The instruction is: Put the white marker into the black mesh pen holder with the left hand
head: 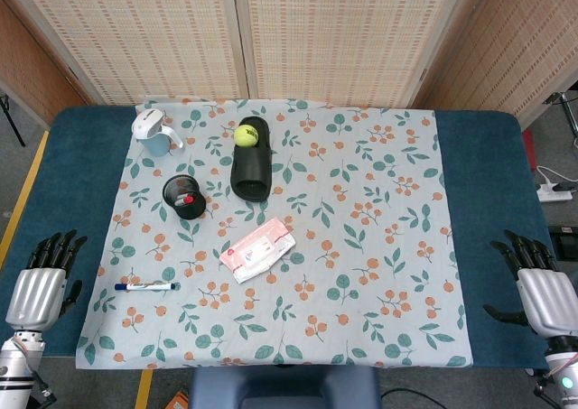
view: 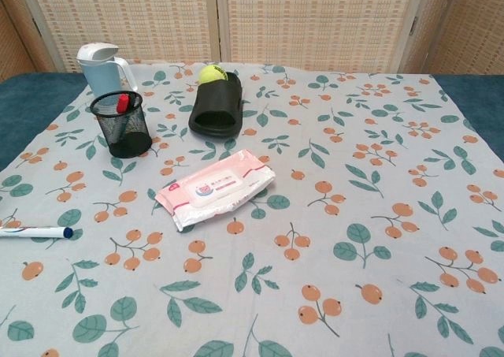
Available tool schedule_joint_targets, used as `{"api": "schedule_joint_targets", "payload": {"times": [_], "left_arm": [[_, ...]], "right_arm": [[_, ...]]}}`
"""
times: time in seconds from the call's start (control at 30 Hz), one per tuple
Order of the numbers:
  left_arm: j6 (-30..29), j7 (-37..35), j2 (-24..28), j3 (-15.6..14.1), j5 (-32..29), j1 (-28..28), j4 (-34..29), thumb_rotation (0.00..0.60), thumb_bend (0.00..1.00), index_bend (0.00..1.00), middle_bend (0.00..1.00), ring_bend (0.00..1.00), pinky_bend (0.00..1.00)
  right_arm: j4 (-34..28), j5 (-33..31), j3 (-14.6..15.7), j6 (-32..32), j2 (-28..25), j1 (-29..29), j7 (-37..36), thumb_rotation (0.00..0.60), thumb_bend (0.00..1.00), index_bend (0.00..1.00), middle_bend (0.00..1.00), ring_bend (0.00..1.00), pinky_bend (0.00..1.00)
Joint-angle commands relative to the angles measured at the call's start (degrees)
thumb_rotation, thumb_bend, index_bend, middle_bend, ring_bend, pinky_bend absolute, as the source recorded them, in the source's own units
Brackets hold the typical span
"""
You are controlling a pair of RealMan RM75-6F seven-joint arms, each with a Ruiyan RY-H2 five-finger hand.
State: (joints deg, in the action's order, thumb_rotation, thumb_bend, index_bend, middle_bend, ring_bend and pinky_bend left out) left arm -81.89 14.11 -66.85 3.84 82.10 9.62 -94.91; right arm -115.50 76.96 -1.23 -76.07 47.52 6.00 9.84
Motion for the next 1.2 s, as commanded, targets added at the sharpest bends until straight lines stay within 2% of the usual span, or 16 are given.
{"api": "schedule_joint_targets", "payload": {"times": [0.03,0.13,0.3,0.4,0.53,0.73,0.8,0.97,1.2], "left_arm": [[-0.2,0.0,-0.1,0.0,0.1,0.0,-0.2,0.6,0.4,0.12,0.03,0.0,0.09],[-0.7,0.3,-0.6,-0.1,0.3,-0.2,-0.8,0.6,0.39,0.12,0.03,0.0,0.09],[0.8,3.7,-3.3,-1.5,0.7,0.2,-6.3,0.6,0.39,0.12,0.03,0.0,0.09],[0.1,9.9,-7.4,-1.7,1.0,0.3,-8.5,0.6,0.39,0.12,0.03,0.0,0.09],[-0.2,14.4,-14.2,-2.0,0.7,0.4,-9.2,0.6,0.39,0.12,0.04,0.0,0.09],[1.5,24.4,-23.4,-2.7,-2.0,1.3,-5.1,0.6,0.39,0.13,0.09,0.01,0.09],[1.8,27.4,-26.0,-2.0,-3.7,1.6,-2.9,0.6,0.4,0.14,0.1,0.01,0.09],[2.5,26.7,-30.0,-0.4,-6.6,2.1,1.3,0.6,0.39,0.18,0.15,0.02,0.09],[3.8,26.3,-31.6,1.0,-8.7,3.3,5.5,0.6,0.39,0.26,0.2,0.02,0.09]], "right_arm": [[0.1,0.1,0.0,0.2,0.0,0.1,-0.1,0.6,0.0,0.16,0.0,0.01,0.0],[0.2,0.0,-0.1,0.3,0.0,0.1,-0.5,0.6,0.0,0.16,0.0,0.01,0.0],[0.1,-0.2,-0.1,0.1,-0.1,0.0,-0.4,0.6,0.0,0.16,0.0,0.01,0.0],[0.3,-0.6,-0.2,0.5,-0.1,0.2,-0.7,0.6,0.0,0.16,0.0,0.01,0.0],[0.4,-0.9,-0.2,0.9,-0.2,0.3,-1.0,0.6,0.0,0.16,0.0,0.01,0.0],[0.6,-1.0,-0.3,1.1,-0.5,0.4,-1.9,0.6,0.0,0.16,0.0,0.01,0.0],[0.8,-1.1,-0.3,1.3,-0.6,0.4,-2.2,0.6,0.0,0.16,0.0,0.01,0.0],[1.1,-1.7,-0.5,1.4,-0.7,0.5,-2.7,0.6,0.0,0.16,0.0,0.01,0.0],[1.2,-2.1,-0.6,1.8,-0.6,0.7,-2.7,0.6,0.0,0.16,0.0,0.01,0.0]]}}
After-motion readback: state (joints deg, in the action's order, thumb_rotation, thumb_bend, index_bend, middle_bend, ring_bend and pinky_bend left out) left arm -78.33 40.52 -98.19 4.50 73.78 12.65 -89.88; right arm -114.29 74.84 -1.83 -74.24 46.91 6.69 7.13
